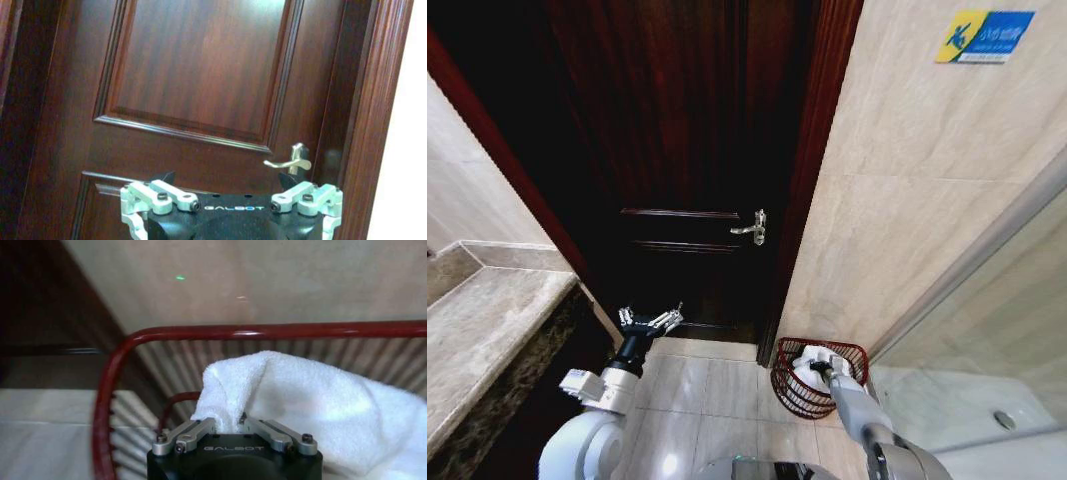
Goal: Discard the used towel into the hamper.
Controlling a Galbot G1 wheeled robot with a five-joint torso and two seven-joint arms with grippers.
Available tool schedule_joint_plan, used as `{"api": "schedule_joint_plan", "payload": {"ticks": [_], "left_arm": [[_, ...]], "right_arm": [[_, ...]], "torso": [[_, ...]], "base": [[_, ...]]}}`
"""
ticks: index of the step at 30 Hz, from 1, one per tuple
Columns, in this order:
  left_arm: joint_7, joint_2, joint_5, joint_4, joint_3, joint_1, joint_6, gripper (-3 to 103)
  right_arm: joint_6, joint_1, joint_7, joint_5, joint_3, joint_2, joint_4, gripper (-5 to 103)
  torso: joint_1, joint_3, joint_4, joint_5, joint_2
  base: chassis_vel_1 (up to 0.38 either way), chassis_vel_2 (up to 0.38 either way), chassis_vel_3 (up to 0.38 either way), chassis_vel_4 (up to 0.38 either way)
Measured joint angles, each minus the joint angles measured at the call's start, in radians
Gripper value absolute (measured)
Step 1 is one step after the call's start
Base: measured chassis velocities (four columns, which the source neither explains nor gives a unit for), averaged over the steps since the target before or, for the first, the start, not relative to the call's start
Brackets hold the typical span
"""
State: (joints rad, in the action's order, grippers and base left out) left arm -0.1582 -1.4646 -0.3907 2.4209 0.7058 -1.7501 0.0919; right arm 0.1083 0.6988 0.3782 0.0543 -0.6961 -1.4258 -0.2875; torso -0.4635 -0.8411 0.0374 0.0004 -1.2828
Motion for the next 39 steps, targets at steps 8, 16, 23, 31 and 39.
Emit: {"api": "schedule_joint_plan", "payload": {"ticks": [8, 16, 23, 31, 39], "left_arm": [[0.000, 0.000, 0.000, 0.000, 0.000, 0.000, 0.000, 100], [0.000, 0.000, 0.000, 0.000, 0.000, 0.000, 0.000, 100], [0.000, 0.000, 0.000, 0.000, 0.000, 0.000, 0.000, 100], [0.000, 0.000, 0.000, 0.000, 0.000, 0.000, 0.000, 100], [0.000, 0.000, 0.000, 0.000, 0.000, 0.000, 0.000, 100]], "right_arm": [[0.017, 0.048, 0.017, 0.024, 0.006, 0.034, -0.070, 19], [-0.002, 0.306, 0.122, -0.084, 0.041, 0.105, -0.452, 45], [-0.006, 0.523, 0.110, -0.214, 0.031, 0.121, -0.772, 73], [0.063, 0.763, -0.025, -0.332, -0.012, 0.087, -1.093, 99], [0.097, 0.933, -0.125, -0.360, -0.055, 0.070, -1.393, 100]], "torso": [[0.000, 0.000, 0.0002, -0.0004, 0.000], [0.000, 0.000, -0.0004, -0.0006, 0.000], [0.000, 0.000, 0.0000, -0.0006, 0.000], [0.000, 0.000, -0.0001, -0.0003, 0.000], [0.000, 0.000, 0.0002, -0.0005, 0.000]], "base": [[0.000, 0.000, 0.000, 0.000], [0.000, 0.000, 0.000, 0.000], [0.000, 0.000, 0.000, 0.000], [0.000, 0.000, 0.000, 0.000], [0.000, 0.000, 0.000, 0.000]]}}
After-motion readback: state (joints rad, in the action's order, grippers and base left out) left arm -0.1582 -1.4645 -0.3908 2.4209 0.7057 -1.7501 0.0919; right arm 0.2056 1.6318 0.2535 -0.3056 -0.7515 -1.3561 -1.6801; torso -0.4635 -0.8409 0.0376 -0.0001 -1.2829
